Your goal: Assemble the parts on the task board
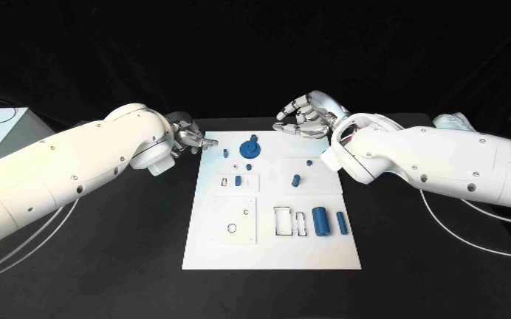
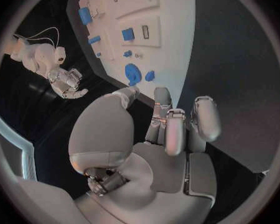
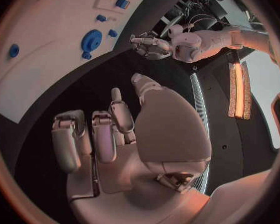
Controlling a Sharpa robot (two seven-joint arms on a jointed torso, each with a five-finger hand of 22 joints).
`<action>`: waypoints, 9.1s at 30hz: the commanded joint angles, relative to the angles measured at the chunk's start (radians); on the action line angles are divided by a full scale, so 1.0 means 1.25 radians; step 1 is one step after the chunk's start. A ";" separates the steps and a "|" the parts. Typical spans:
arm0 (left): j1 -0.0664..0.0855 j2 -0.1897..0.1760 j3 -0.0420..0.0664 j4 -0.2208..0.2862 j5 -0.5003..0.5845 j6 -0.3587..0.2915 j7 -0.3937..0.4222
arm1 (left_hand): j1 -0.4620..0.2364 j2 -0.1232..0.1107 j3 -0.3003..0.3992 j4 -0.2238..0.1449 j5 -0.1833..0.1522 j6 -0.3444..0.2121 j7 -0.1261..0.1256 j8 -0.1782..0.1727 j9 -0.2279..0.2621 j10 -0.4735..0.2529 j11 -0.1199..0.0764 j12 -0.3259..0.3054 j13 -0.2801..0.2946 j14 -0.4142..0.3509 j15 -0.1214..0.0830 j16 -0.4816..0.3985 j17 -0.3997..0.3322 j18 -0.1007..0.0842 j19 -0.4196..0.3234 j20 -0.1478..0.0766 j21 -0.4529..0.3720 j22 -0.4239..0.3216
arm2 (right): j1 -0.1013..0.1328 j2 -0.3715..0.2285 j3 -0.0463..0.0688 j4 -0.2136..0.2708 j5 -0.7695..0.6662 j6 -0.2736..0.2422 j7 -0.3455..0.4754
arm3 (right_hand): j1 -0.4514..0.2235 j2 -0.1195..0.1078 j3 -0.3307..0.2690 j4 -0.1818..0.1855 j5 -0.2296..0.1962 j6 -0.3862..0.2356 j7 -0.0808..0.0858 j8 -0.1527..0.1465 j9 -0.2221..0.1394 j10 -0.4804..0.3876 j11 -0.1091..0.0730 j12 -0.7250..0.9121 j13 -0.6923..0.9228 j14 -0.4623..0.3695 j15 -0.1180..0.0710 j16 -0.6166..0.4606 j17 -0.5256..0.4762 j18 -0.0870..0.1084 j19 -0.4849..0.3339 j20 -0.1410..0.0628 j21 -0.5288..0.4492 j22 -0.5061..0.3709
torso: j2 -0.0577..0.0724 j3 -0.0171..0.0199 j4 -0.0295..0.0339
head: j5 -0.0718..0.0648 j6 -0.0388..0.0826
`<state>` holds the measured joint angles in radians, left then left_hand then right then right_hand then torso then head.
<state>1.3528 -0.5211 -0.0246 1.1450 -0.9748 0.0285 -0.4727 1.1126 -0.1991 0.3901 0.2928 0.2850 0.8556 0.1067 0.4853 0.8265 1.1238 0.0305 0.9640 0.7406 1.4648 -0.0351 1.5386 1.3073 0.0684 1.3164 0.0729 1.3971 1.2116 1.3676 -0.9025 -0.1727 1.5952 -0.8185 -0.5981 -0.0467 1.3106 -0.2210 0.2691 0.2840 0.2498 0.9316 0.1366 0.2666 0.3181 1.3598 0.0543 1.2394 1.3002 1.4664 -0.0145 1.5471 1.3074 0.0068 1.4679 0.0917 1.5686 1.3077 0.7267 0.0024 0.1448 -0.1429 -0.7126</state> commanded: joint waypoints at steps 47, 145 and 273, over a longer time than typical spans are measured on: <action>0.004 0.146 -0.014 -0.192 0.000 0.105 0.036 | -0.016 0.018 -0.067 0.000 -0.044 0.038 -0.006 -0.010 -0.030 0.001 -0.001 0.027 0.012 0.070 0.007 0.008 0.181 0.006 0.012 0.010 0.009 0.020 | 0.000 0.015 0.000 -0.005 -0.005 0.007 0.010 | -0.006 0.001 -0.005 0.001 0.002 -0.008 0.002 0.004 0.002 -0.007 0.001 -0.007 -0.002 0.073 -0.002 -0.005 0.171 -0.005 0.082 -0.003 0.002 0.210 | 0.017 -0.0005 -0.0068 | -0.001 0.004; -0.002 -0.071 -0.072 0.183 -0.067 -0.036 0.073 | 0.056 -0.046 0.389 -0.208 0.170 0.071 -0.043 0.126 0.033 0.113 -0.042 0.084 0.061 0.085 -0.030 0.026 0.211 -0.015 0.084 -0.025 0.065 0.129 | -0.010 0.015 0.000 -0.019 0.001 0.010 0.013 | -0.008 0.004 -0.007 0.001 0.004 -0.009 0.001 0.007 0.005 -0.007 0.001 -0.007 -0.003 0.073 -0.002 -0.006 0.170 -0.005 0.082 -0.003 0.002 0.210 | -0.004 -0.0028 0.0100 | 0.009 -0.020; -0.032 -0.003 -0.103 0.115 -0.107 0.041 0.081 | 0.041 -0.050 0.384 -0.209 0.169 0.074 -0.044 0.125 0.030 0.121 -0.042 0.088 0.068 0.085 -0.030 0.026 0.211 -0.015 0.082 -0.026 0.063 0.126 | -0.011 0.013 0.000 -0.012 -0.001 0.013 0.012 | -0.009 0.007 -0.009 0.000 0.005 -0.011 0.001 0.009 0.008 -0.008 0.001 -0.009 -0.004 0.073 -0.002 -0.005 0.170 -0.005 0.082 -0.003 0.002 0.210 | -0.005 -0.0011 0.0097 | 0.002 -0.042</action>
<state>1.3187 -0.5302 -0.1492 1.2838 -1.1096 0.0416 -0.3727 1.1678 -0.2614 0.6725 0.2366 0.4910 0.9409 0.0518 0.6390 0.8651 1.2709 -0.0195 1.0696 0.8250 1.4666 -0.0657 1.5674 1.3074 0.0683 1.4204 0.0410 1.4726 1.3074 1.3537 -0.8858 -0.1728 1.5778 -0.8161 -0.5936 -0.0422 1.3068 -0.2172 0.2636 0.2839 0.2498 0.9248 0.1361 0.2745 0.3268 1.3563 0.0579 1.2350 1.2968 1.4664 -0.0145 1.5471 1.3074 0.0068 1.4679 0.0917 1.5686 1.3073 0.7215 0.0011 0.1572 -0.1405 -0.7645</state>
